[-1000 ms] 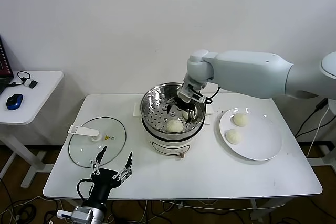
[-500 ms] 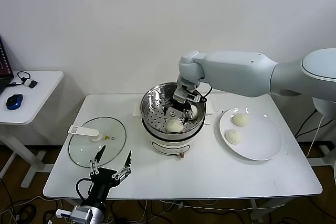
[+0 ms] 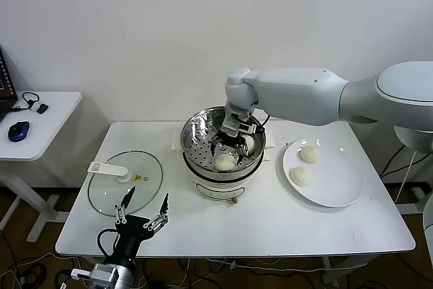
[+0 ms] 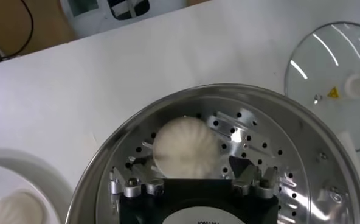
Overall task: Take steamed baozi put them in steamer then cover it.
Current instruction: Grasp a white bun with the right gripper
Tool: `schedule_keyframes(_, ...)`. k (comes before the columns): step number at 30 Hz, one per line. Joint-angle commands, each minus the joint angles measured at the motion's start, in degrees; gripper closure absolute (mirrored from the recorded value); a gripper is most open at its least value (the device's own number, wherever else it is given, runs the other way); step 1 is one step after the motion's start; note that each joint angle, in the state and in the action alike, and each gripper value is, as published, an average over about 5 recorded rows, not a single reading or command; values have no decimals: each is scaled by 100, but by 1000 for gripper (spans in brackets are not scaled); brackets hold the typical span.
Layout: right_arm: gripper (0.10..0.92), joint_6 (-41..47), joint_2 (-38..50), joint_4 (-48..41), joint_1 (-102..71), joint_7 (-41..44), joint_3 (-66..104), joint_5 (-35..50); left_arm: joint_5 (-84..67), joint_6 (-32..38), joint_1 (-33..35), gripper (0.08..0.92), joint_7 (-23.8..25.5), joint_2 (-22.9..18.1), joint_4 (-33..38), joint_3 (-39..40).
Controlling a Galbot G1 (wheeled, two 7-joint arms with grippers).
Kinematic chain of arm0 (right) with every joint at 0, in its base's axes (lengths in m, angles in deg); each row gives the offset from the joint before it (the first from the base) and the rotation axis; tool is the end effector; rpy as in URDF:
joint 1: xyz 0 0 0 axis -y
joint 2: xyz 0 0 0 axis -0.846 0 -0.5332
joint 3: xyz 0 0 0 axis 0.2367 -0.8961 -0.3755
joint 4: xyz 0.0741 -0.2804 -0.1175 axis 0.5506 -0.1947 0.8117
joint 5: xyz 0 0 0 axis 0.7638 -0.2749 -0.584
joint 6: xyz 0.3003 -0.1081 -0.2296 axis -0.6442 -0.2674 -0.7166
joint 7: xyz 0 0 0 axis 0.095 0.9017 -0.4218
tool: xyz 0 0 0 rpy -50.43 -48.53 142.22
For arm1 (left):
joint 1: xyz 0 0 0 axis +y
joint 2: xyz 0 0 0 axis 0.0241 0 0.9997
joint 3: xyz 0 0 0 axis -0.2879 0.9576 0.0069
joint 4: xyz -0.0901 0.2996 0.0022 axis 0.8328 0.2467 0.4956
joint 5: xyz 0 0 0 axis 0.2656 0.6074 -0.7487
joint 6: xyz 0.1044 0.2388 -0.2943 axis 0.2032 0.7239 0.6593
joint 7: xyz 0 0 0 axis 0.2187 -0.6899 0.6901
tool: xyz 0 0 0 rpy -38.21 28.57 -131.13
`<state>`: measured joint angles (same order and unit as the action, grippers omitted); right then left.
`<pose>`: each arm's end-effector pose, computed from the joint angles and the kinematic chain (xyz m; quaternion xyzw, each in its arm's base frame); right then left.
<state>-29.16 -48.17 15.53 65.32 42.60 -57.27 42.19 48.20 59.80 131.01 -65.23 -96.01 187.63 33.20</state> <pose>0.5613 0.1668 -0.1125 0.7138 -0.1743 0.6728 0.0862 0.1801 0.0020 -0.2642 -0.0780 -0.9932 -0.0656 0.0565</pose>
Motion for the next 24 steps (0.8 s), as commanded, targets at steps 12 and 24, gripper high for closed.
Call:
schedule_keyframes(12,203,-50,-228,-153,-101,110,-71,7,-37,-4,-31,177,6,11,-1,-14)
schedule_keyframes(24,225,8,-238,-142,-108,223,-100,-7,-94,11,-57,177,17,17,0,-16)
